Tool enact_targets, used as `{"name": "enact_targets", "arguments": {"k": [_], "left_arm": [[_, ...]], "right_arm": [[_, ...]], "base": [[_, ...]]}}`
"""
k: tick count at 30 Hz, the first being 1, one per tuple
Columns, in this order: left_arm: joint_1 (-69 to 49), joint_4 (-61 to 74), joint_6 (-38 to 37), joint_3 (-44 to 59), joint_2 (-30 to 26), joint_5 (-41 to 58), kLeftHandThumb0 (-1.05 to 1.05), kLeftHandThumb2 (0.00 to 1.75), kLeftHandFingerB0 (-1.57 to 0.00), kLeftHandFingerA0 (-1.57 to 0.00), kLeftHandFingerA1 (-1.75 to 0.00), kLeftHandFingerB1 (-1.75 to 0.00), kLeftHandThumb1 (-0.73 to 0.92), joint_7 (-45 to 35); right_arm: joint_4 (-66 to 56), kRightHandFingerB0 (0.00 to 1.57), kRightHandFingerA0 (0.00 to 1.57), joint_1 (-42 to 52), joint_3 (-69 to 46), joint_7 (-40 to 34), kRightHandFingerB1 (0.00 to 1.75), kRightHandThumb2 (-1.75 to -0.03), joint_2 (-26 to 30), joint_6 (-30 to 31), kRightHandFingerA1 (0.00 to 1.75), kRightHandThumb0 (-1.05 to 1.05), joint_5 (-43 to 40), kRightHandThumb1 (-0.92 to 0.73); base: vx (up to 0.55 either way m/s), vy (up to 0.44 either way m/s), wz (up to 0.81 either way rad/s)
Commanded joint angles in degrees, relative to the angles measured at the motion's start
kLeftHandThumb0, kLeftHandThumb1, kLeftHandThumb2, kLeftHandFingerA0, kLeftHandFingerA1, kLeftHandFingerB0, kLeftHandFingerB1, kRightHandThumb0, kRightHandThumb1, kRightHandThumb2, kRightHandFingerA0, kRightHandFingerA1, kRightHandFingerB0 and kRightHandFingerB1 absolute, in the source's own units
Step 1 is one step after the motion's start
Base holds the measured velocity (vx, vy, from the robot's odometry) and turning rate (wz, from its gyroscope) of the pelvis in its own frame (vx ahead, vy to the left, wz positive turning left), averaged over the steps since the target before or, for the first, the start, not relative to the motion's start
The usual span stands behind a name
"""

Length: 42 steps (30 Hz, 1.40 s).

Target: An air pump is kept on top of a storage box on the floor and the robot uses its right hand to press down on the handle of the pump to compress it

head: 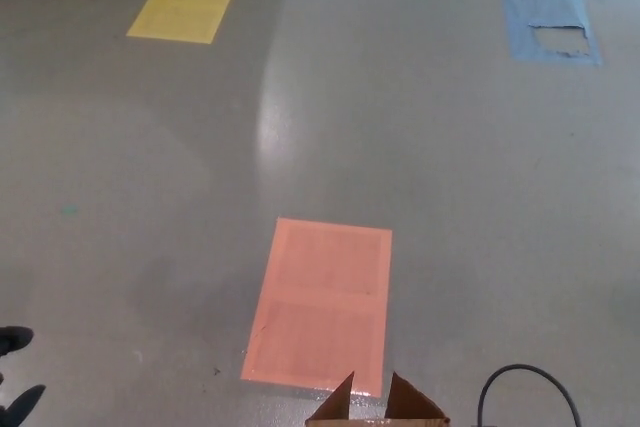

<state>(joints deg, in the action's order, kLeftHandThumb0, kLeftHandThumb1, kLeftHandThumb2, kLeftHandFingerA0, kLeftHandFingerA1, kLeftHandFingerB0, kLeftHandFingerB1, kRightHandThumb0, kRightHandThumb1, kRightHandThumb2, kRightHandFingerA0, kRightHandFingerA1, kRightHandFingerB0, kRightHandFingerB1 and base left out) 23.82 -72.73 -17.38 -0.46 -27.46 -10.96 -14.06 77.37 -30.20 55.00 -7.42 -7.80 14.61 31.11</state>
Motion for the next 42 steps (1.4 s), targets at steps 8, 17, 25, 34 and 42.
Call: {"name": "enact_targets", "arguments": {"k": [8,17,25,34,42], "left_arm": [[0.9,-0.5,-0.4,0.2,-1.8,0.2,-0.37,1.07,0.00,0.00,-0.48,-0.48,0.46,-0.8],[2.8,-0.9,1.0,-0.7,-3.1,-1.0,-0.38,1.05,0.00,0.00,-0.49,-0.49,0.43,-0.2],[2.8,-0.9,1.1,-0.9,-3.3,-1.4,-0.80,0.66,-0.16,-0.25,-0.31,-0.27,0.83,0.9],[4.8,-1.1,2.8,-1.1,-4.5,-1.7,-0.80,0.64,-0.15,-0.25,-0.32,-0.27,0.80,0.2],[2.4,-1.4,2.1,-0.7,-4.2,-1.4,-0.77,0.65,-0.16,-0.26,-0.32,-0.28,0.83,0.8]], "right_arm": [[-2.7,0.00,0.00,-7.5,-17.6,3.8,0.12,-1.03,3.4,-9.0,0.14,-0.90,-6.0,-0.60],[-32.0,0.00,0.00,-10.7,-32.9,22.9,0.13,-0.96,16.4,-14.4,0.17,-0.84,-15.7,-0.54],[-72.0,0.00,0.00,-5.0,-40.7,46.1,0.00,-0.92,32.2,-3.7,0.11,-0.93,-30.6,-0.56],[-96.2,0.10,0.06,5.5,-69.0,34.4,0.24,-1.08,32.5,-14.6,0.37,-0.88,-55.5,-0.71],[-85.5,0.21,0.22,15.0,-77.6,4.3,0.31,-0.67,21.2,-25.6,0.34,-0.67,-33.4,-0.88]], "base": [[0.00,0.000,0.00],[0.00,0.000,0.00],[0.00,0.000,0.00],[0.00,0.000,0.00],[0.00,0.000,0.00]]}}
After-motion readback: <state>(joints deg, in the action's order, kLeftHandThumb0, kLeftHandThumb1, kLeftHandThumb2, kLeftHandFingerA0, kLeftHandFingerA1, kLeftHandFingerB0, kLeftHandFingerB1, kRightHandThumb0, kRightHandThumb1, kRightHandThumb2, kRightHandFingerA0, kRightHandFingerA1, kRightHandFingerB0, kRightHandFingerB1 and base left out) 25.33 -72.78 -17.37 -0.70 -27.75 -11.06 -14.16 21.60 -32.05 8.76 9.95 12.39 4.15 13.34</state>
